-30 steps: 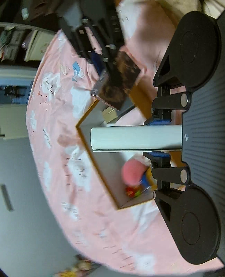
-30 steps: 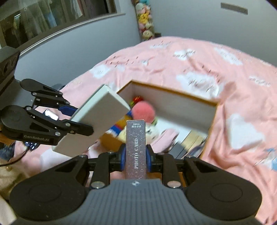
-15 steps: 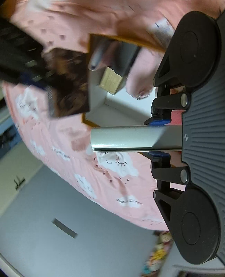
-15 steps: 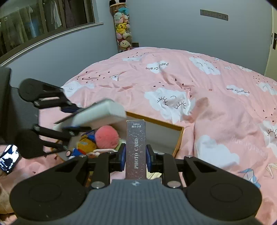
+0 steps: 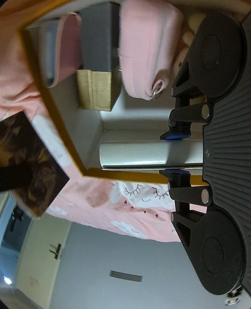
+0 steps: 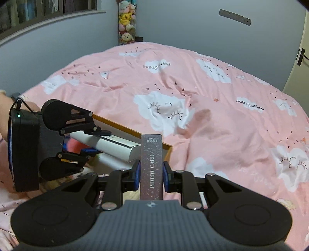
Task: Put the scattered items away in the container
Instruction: 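Lower the white case into the box and open left tool while right tool carries the card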
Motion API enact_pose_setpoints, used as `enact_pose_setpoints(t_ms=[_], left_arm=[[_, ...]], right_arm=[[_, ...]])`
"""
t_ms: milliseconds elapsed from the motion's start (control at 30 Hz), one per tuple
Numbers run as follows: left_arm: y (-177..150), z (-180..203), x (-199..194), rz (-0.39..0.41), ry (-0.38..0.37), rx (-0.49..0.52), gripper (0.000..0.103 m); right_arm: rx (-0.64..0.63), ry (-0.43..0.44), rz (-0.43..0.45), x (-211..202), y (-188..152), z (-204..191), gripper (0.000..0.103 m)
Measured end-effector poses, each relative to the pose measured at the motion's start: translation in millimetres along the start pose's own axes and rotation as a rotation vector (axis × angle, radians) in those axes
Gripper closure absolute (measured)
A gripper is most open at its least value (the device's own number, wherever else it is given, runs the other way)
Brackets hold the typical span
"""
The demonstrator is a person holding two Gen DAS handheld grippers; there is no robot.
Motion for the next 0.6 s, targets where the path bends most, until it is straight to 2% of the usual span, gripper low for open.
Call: enact_pose_setpoints(t_ms=[267, 433, 600], left_arm=[[-5.9, 15.9, 37.0, 0.006, -0.049, 0.07, 0.069], [-9.2, 24.5, 48.1, 0.008, -0.088, 0.063, 0.069], [-15.2, 23.6, 50.0, 0.019, -0.13, 0.014, 0.067]], right_arm=[[-0.003, 0.007, -0.039, 18.2, -3.9, 5.1, 0.078], [-0.011, 0.018, -0.047, 24.4, -0.4, 2.0, 0.078], [-0.025, 0.027, -0.046, 30.4, 5.6, -4.4, 0.078]])
Point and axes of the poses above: each gripper's, at about its wrist camera, not at the fingertips, and x roughly the way its jaws point, z to its right, y to its top, the point moved 10 cm from there along x, roughly the way its jaws point, and after that the axes turned 12 degrees about -y, right-handed, at the moved point
